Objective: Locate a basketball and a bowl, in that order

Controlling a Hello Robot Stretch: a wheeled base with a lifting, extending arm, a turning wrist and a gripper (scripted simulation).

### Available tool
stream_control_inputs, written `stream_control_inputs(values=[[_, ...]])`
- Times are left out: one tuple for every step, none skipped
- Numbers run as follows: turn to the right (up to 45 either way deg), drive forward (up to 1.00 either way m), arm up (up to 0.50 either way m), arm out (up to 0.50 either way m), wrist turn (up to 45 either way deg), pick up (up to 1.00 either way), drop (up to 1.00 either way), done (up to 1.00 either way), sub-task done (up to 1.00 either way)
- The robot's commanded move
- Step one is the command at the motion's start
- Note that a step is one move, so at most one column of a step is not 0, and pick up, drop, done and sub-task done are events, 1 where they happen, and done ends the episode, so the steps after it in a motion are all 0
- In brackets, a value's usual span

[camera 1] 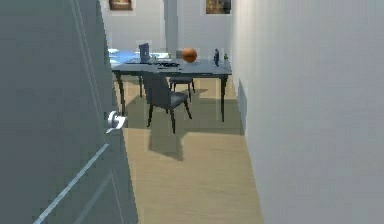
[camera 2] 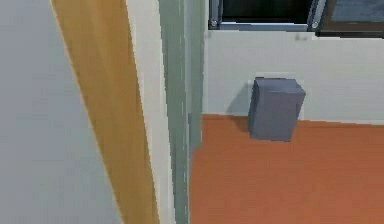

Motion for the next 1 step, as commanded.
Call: stream_control_inputs(values=[[6.0,0.0,0.0,0.0,0.0,0.0,0.0,0.0,0.0]])
